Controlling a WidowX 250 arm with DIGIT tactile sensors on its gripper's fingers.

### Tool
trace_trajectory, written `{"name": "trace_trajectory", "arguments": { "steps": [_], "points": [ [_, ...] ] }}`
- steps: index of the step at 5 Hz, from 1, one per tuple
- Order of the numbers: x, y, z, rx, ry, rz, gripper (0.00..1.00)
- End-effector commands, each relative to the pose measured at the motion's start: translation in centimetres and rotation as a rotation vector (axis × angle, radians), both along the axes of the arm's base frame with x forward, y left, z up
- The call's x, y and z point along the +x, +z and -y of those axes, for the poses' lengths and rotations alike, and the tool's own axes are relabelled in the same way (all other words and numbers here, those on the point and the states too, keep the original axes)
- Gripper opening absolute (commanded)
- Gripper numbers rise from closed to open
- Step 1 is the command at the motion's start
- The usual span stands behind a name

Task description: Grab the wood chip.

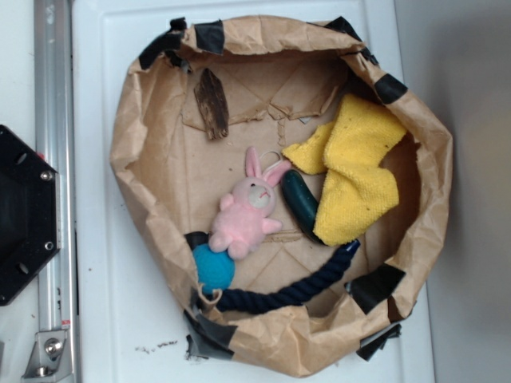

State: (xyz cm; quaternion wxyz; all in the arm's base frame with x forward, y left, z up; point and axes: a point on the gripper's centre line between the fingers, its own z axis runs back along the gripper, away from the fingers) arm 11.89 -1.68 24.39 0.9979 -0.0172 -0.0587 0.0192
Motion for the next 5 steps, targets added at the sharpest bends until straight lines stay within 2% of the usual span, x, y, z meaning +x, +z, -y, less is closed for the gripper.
{"name": "trace_trajectory", "arguments": {
  "steps": [1, 2, 3, 4, 5],
  "points": [
    [0.0, 0.0, 0.0, 0.0, 0.0, 0.0, 1.0],
    [5.0, -4.2, -0.8, 0.038, -0.163, -0.005, 1.0],
    [8.9, -7.0, -1.7, 0.057, -0.212, -0.048, 1.0],
    [9.3, -7.9, -3.3, 0.101, -0.245, -0.066, 1.0],
    [9.9, -10.1, -5.5, 0.114, -0.334, -0.094, 1.0]
  ]
}}
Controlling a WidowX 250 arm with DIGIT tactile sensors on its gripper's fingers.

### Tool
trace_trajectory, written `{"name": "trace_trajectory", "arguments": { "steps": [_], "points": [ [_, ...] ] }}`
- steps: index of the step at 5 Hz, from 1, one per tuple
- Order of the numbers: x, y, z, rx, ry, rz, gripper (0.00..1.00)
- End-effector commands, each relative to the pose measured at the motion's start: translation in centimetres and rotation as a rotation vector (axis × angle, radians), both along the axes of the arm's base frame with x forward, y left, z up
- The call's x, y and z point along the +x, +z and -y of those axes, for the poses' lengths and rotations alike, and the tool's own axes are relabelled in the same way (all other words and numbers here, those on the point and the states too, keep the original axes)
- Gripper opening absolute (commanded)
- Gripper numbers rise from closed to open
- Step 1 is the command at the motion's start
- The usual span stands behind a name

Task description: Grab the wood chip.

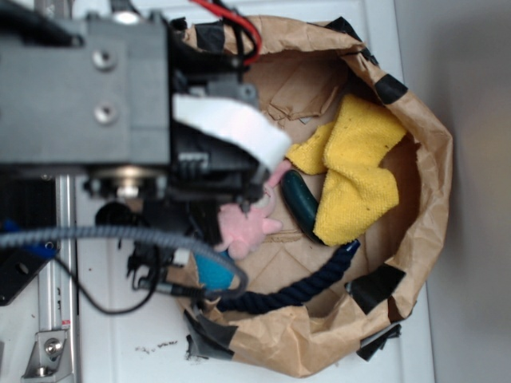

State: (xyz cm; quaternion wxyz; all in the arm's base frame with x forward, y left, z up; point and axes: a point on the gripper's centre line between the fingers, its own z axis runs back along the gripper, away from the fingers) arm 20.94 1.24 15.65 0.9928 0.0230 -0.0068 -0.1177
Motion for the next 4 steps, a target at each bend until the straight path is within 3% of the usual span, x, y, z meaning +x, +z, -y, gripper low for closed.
{"name": "trace_trajectory", "arguments": {
  "steps": [1, 3, 4],
  "points": [
    [1.4, -3.3, -4.0, -0.037, -0.085, -0.043, 1.0],
    [2.9, -8.0, -3.5, 0.063, -0.173, -0.071, 1.0],
    [1.8, -9.5, -3.0, 0.083, -0.198, -0.076, 1.0]
  ]
}}
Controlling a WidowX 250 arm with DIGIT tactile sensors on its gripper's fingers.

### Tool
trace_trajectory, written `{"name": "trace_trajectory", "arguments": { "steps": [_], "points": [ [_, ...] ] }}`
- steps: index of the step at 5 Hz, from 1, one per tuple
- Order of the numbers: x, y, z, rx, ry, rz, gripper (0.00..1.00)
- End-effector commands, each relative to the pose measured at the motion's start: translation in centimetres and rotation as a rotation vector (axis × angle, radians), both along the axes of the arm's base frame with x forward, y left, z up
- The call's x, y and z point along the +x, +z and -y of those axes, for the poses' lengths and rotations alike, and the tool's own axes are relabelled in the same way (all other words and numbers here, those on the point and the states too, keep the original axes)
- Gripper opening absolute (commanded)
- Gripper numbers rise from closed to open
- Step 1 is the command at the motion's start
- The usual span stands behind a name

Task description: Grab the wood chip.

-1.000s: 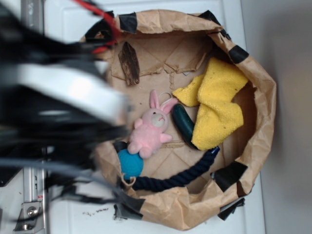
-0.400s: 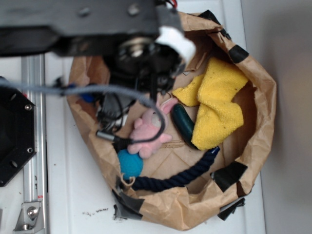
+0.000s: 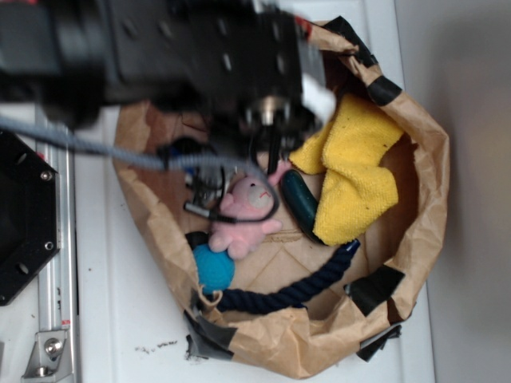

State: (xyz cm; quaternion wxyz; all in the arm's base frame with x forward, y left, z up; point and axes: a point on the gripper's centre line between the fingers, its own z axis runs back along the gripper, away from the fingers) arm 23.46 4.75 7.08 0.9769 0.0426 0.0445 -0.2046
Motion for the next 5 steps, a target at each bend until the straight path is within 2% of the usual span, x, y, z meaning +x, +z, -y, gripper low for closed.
{"name": "trace_trajectory", "arguments": {
  "steps": [1, 2, 3, 4, 5],
  "points": [
    [-1.0, -1.7, -0.2, 0.027, -0.008, 0.025, 1.0],
    [-2.0, -1.1, -1.5, 0.004, 0.014, 0.04, 1.0],
    [-2.1, -0.9, -1.7, 0.009, 0.028, 0.044, 1.0],
    [-2.3, -1.1, -3.3, 0.006, 0.021, 0.062, 1.0],
    [-1.3, -1.5, -4.3, -0.001, 0.008, 0.043, 1.0]
  ]
}}
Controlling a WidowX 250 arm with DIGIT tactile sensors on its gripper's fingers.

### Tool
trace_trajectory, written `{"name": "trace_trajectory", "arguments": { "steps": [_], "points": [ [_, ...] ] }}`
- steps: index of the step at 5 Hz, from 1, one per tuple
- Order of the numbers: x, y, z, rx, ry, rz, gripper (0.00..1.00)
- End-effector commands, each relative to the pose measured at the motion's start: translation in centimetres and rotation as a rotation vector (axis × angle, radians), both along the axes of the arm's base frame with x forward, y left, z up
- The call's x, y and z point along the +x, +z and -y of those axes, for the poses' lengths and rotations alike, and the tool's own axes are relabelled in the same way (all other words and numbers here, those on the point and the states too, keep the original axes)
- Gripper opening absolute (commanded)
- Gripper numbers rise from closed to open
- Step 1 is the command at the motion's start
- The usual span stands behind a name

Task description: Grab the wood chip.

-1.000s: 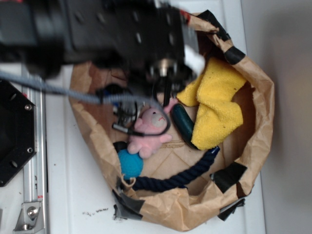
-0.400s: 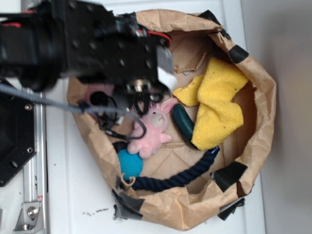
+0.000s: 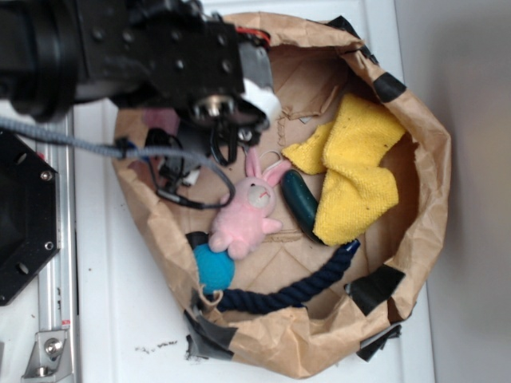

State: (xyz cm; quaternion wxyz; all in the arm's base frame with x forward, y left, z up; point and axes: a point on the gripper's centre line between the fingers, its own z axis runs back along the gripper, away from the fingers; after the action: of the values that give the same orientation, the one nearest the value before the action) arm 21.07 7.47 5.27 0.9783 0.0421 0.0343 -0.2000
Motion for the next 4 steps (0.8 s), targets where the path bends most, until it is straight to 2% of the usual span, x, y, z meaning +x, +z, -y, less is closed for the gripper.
{"name": "trace_trajectory", "arguments": {
  "steps": [1, 2, 4],
  "points": [
    [1.5, -0.7, -2.2, 0.006, 0.004, -0.004, 1.0],
    [1.6, -2.0, -1.9, 0.017, -0.003, -0.019, 1.0],
    [1.1, -3.3, -0.9, 0.069, -0.031, -0.004, 1.0]
  ]
}}
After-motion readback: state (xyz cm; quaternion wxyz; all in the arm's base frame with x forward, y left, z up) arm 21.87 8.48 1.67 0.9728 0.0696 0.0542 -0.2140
